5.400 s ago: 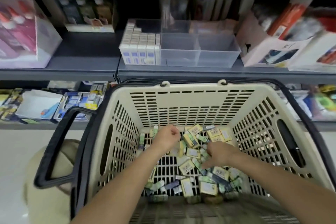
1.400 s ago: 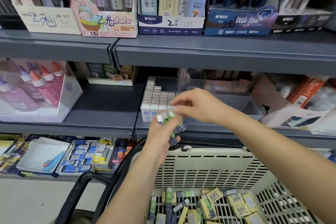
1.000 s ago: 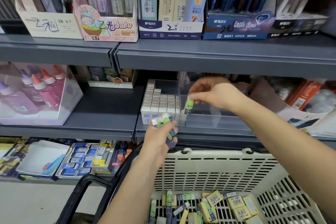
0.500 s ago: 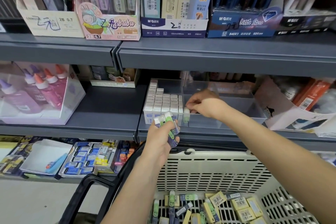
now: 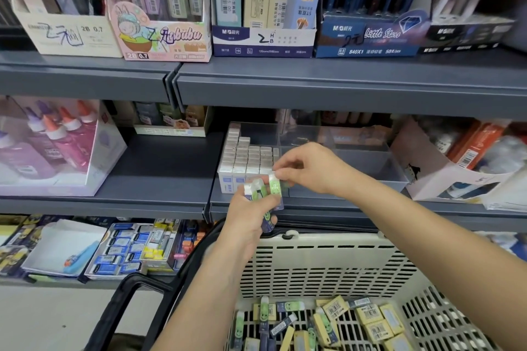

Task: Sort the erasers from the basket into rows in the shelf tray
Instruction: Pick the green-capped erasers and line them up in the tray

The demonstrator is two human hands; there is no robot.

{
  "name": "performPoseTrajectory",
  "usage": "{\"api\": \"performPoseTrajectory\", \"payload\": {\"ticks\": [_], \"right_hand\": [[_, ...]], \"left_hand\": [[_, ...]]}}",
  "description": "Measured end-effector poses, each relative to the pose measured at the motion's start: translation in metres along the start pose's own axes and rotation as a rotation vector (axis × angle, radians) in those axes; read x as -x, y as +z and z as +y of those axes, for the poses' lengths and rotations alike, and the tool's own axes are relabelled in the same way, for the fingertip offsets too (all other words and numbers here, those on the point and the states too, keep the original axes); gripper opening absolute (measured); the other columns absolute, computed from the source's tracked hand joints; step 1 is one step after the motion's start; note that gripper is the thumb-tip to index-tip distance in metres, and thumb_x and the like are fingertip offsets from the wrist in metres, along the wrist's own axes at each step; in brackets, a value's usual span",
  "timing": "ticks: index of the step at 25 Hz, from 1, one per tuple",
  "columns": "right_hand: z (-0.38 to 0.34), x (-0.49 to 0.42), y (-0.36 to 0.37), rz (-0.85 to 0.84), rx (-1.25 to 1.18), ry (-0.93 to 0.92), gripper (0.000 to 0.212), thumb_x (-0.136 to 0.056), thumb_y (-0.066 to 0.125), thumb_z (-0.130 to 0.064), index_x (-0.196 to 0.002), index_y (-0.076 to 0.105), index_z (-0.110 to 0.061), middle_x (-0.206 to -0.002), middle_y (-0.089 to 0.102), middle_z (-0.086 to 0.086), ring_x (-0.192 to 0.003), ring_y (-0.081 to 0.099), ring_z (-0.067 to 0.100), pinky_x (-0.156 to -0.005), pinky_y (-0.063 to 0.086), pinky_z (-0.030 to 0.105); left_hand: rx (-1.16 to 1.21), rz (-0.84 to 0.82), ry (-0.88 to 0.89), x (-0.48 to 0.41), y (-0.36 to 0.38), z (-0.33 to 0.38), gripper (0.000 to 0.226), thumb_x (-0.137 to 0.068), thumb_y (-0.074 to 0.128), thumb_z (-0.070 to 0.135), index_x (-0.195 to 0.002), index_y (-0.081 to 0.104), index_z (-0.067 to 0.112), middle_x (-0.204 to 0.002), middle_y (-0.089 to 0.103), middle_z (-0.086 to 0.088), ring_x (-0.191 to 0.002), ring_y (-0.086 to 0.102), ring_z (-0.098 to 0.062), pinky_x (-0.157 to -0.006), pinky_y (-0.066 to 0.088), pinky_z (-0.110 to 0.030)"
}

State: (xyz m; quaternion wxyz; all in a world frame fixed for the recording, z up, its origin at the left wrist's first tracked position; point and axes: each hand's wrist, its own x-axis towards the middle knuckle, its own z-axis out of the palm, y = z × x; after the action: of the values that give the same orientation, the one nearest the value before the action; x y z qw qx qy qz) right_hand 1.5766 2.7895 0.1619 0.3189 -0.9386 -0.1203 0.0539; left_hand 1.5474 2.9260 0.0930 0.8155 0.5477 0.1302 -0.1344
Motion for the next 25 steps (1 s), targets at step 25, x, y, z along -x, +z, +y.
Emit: {"api": "performPoseTrajectory", "payload": {"ticks": [25], "right_hand": [[0.042,-0.039,0.0,0.032,0.056,0.183,0.011,-0.087,0.061,-0.022,-0.097,0.061,-0.024,-0.097,0.066,-0.003,-0.088,0.063,0.015,-0.082,0.049,0.025]], "left_hand": [[0.103,-0.001,-0.03,0.002,0.002,0.001,0.014,-0.09,0.057,0.004,-0.102,0.058,0.012,-0.084,0.069,-0.006,-0.074,0.071,-0.015,-0.05,0.053,-0.022]]}}
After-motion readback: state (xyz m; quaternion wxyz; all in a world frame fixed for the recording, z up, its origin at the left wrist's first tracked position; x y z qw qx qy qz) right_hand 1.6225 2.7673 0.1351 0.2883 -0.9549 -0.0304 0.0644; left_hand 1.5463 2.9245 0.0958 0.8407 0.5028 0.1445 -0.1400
